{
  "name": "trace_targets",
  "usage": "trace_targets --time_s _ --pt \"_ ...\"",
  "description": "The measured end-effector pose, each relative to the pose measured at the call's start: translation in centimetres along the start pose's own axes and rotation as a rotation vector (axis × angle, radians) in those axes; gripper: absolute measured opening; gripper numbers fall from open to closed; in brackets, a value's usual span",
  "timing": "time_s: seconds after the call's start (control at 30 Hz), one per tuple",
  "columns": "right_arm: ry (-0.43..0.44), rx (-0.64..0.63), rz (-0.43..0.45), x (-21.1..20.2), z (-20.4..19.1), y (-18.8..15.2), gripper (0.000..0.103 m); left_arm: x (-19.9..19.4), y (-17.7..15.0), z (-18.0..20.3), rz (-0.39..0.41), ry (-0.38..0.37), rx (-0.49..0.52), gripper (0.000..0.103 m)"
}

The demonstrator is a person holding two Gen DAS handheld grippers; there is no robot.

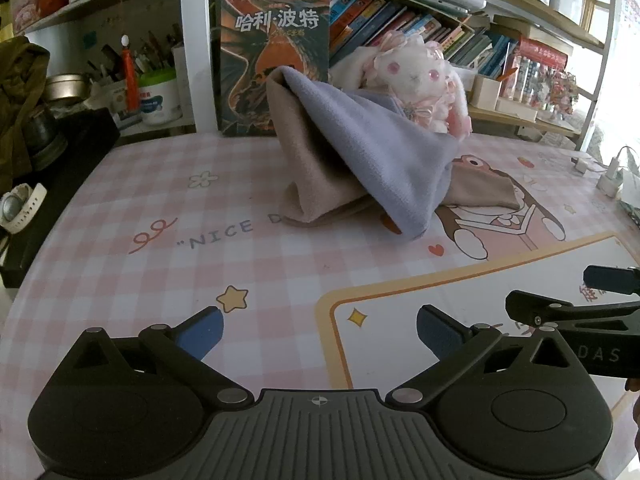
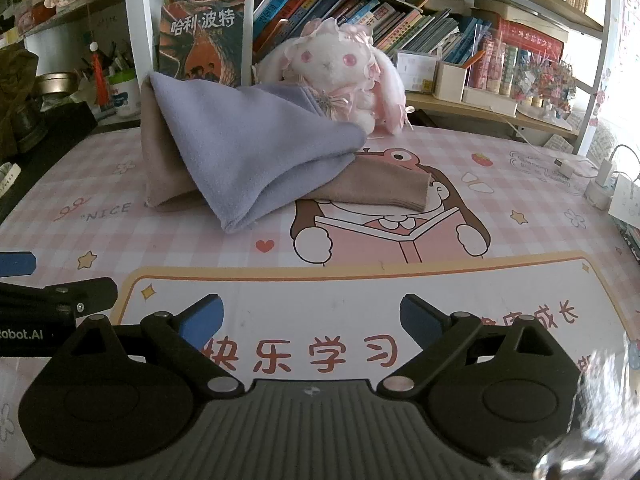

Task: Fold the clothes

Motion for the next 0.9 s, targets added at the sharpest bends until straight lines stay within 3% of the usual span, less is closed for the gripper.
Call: trace_targets --time_s 0.9 --pt "-0.003 -0.003 0.003 0.04 -0.01 -0.01 0.096 0.1 -0.05 -0.14 -0.011 -0.001 -0.009 0.103"
Point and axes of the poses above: each gripper's, at about its wrist camera, not at the fingertips, and x roughly the way its jaws point, z to its right, y to its top, the point moved 7 cm from there along x, roughly the way its jaws point, and after that the axes turned 11 degrees about x, right-handed, at the moved point
